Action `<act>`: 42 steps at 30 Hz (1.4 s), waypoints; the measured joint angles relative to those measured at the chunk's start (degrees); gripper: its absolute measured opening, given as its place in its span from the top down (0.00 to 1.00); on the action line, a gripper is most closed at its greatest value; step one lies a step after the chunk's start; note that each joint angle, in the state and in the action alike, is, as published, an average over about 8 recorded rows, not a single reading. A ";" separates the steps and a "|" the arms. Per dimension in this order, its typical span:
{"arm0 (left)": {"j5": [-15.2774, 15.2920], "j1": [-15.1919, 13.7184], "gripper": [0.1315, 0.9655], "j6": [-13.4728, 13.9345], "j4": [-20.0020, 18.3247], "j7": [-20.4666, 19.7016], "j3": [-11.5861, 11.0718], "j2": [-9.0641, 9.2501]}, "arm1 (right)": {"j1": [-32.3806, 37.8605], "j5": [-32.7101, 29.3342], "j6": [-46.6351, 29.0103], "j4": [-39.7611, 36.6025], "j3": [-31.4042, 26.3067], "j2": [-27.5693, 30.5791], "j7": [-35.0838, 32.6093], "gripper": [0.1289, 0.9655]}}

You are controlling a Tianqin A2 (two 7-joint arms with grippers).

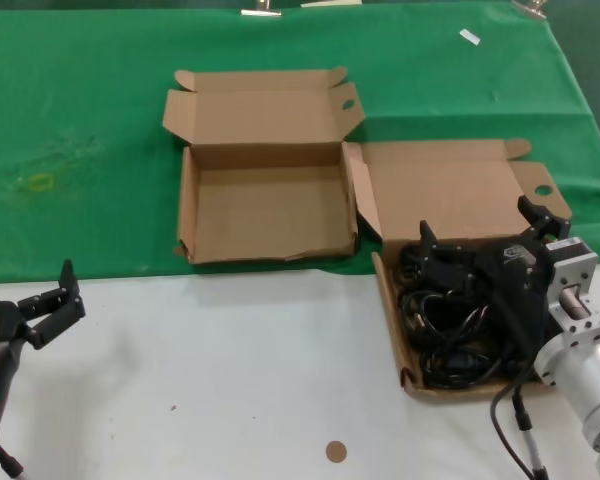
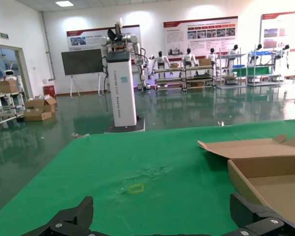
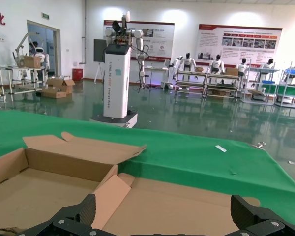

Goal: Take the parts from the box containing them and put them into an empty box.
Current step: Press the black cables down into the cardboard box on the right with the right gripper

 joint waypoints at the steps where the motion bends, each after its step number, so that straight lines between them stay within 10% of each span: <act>1: 0.00 0.00 0.00 0.00 0.00 0.00 0.00 0.00 | 0.00 0.00 0.00 0.00 0.00 0.00 0.00 0.00; 27: 0.00 0.00 0.05 0.00 0.00 0.00 0.00 0.00 | -0.13 1.38 1.91 0.17 -2.06 1.65 0.84 0.00; 42: 0.01 0.00 0.35 0.00 0.00 0.00 0.00 0.00 | 2.68 17.50 11.72 3.15 -17.22 18.37 -1.67 0.00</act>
